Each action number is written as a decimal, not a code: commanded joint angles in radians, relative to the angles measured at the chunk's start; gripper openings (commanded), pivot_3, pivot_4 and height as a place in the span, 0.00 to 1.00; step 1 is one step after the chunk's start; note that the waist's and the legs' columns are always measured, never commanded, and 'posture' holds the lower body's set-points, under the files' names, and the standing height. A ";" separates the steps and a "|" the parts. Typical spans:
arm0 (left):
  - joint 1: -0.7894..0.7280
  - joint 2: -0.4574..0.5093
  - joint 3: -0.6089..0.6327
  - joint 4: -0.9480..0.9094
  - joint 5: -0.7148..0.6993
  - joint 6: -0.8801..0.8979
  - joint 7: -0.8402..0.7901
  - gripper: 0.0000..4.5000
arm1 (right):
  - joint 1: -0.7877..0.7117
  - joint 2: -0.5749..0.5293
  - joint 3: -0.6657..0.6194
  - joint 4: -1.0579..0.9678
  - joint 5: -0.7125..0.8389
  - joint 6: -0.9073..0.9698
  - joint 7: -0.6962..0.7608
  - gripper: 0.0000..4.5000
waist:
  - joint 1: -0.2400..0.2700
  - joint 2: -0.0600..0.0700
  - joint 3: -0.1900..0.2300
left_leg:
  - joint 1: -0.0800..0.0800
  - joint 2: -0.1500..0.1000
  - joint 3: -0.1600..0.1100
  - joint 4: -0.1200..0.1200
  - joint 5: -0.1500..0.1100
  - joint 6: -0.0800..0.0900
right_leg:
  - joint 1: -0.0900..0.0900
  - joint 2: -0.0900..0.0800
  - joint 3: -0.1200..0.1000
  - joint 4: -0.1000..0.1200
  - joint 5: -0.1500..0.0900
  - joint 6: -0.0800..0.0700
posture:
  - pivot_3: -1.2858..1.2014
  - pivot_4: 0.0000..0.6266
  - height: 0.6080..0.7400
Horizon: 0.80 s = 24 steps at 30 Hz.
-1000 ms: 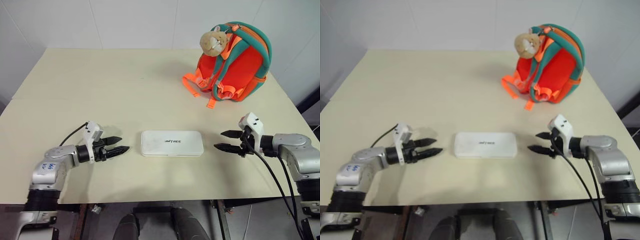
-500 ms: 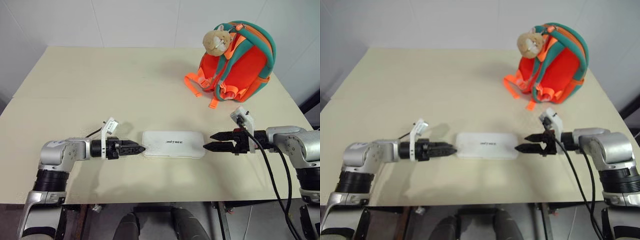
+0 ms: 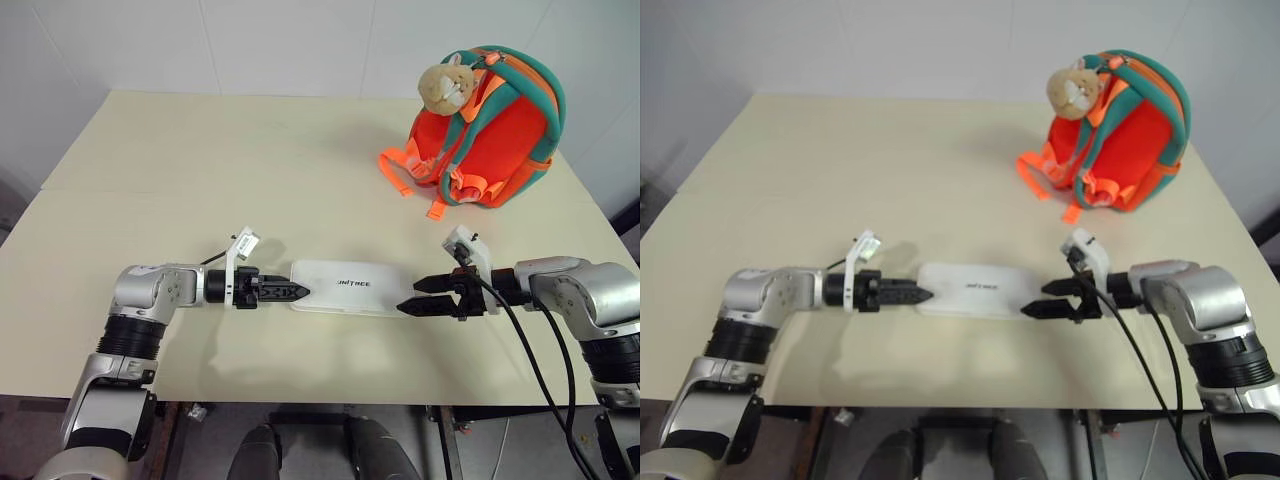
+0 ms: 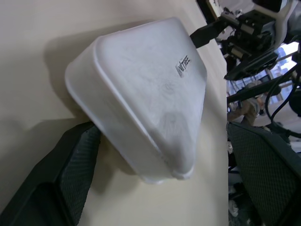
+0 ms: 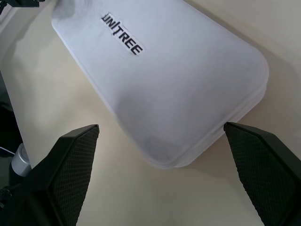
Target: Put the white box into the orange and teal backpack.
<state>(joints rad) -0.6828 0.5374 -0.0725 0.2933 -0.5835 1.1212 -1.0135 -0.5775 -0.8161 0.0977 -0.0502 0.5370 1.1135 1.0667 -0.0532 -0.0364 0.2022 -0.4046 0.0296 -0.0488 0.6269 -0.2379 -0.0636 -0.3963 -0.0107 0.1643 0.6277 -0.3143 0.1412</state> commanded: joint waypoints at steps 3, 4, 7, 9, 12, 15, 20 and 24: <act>-0.012 -0.050 -0.061 0.074 -0.020 0.108 -0.045 1.00 | 0.006 -0.016 0.019 -0.026 0.000 -0.051 0.029 1.00 | 0.000 0.000 0.000 | 0.000 0.000 0.000 0.000 0.000 0.000 | 0.000 0.000 0.000 -0.001 0.000 0.000 | 0.52 0.24 1.00; -0.019 -0.055 -0.063 0.084 -0.026 0.123 -0.057 1.00 | 0.008 -0.019 0.021 -0.024 -0.001 -0.057 0.032 1.00 | 0.000 0.000 0.000 | 0.000 0.000 0.000 0.000 -0.001 0.000 | 0.000 0.000 0.000 -0.001 0.000 0.000 | 0.52 0.24 1.00; -0.039 -0.055 -0.071 0.093 -0.042 0.161 -0.098 1.00 | 0.015 -0.030 0.025 -0.020 -0.007 -0.078 0.048 1.00 | -0.002 0.000 0.000 | 0.000 0.000 0.000 0.000 -0.001 0.001 | 0.000 0.000 0.000 -0.001 0.000 0.000 | 0.52 0.24 1.00; -0.049 -0.051 -0.071 0.095 -0.055 0.183 -0.120 1.00 | 0.021 -0.042 0.030 -0.018 -0.012 -0.096 0.064 1.00 | -0.003 0.000 0.000 | 0.000 0.000 0.000 0.000 -0.002 0.001 | 0.000 0.000 0.000 -0.001 -0.001 0.000 | 0.52 0.24 1.00; -0.069 -0.037 -0.052 0.103 -0.091 0.236 -0.159 1.00 | 0.041 -0.069 0.034 0.001 -0.018 -0.153 0.115 1.00 | -0.003 0.000 0.000 | -0.001 0.000 0.000 -0.001 -0.003 0.001 | -0.001 0.000 0.000 -0.001 -0.002 0.000 | 0.52 0.24 1.00; -0.083 -0.023 -0.043 0.115 -0.101 0.266 -0.175 1.00 | 0.060 -0.091 0.025 0.028 -0.016 -0.212 0.163 1.00 | -0.004 0.000 0.000 | -0.001 0.000 0.000 -0.001 -0.003 0.001 | -0.001 0.000 0.000 -0.001 -0.003 0.000 | 0.52 0.24 1.00; -0.092 -0.016 -0.030 0.140 -0.100 0.270 -0.176 1.00 | 0.098 -0.120 0.025 0.056 -0.023 -0.284 0.222 1.00 | -0.007 0.000 0.000 | -0.001 0.000 0.000 -0.001 -0.003 0.001 | -0.001 0.000 0.000 0.000 -0.003 0.000 | 0.52 0.24 1.00; -0.088 -0.029 -0.004 0.155 -0.095 0.265 -0.142 0.91 | 0.117 -0.115 0.022 0.059 -0.033 -0.307 0.226 1.00 | -0.007 0.000 0.000 | -0.001 0.000 0.000 0.000 -0.003 0.001 | -0.001 0.000 0.000 0.000 -0.002 0.000 | 0.52 0.24 1.00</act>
<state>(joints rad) -0.7601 0.5100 -0.1036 0.4466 -0.6632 1.3855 -1.1621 -0.4680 -0.9157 0.1458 0.0168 0.5046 0.8242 1.2793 -0.0606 -0.0365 0.2024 -0.4058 0.0298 -0.0485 0.6270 -0.2410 -0.0625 -0.3978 -0.0105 0.1643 0.6281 -0.3168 0.1416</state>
